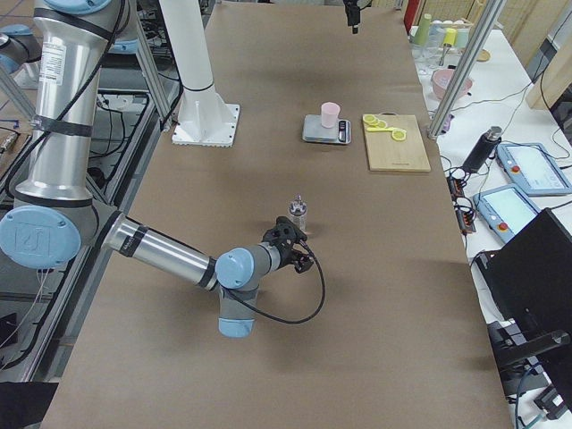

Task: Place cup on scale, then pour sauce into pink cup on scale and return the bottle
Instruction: 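Reach the right gripper to the glass sauce bottle and grasp it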

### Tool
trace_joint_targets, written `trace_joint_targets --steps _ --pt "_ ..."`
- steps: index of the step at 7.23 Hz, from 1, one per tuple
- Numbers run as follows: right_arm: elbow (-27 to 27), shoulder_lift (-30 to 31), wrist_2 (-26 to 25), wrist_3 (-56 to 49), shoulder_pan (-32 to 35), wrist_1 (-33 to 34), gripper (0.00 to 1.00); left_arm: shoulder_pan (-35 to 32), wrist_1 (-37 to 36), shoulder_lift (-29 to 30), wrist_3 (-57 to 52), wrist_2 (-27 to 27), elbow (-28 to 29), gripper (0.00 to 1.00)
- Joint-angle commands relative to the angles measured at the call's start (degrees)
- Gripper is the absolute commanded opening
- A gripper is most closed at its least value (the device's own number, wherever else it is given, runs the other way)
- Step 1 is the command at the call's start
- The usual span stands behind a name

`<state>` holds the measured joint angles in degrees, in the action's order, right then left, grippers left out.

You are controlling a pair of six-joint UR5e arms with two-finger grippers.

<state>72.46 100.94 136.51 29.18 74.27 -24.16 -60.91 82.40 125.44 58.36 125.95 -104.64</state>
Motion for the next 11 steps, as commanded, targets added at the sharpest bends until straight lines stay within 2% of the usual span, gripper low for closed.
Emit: trace_joint_targets --steps 1,3,5,7,11 --pt "0.0 2.7 0.2 4.7 -2.2 -6.0 0.90 0.1 -0.6 0.2 0.3 0.0 -0.6 0.97" --pt "0.0 5.9 0.3 3.6 -3.2 -6.9 0.93 0.1 -0.7 0.3 0.6 0.0 -0.8 0.97" --pt "-0.2 4.4 -0.8 0.9 -7.1 -6.7 0.91 0.1 -1.5 0.8 0.6 0.0 -0.7 0.97" --pt "-0.2 2.0 -9.8 1.2 -16.0 -6.1 0.90 0.2 -2.0 1.3 0.6 0.0 -0.5 0.97" --pt "-1.4 -1.2 -17.1 1.2 -22.4 -6.1 0.90 0.2 -2.0 1.5 0.5 -0.1 -0.2 0.97"
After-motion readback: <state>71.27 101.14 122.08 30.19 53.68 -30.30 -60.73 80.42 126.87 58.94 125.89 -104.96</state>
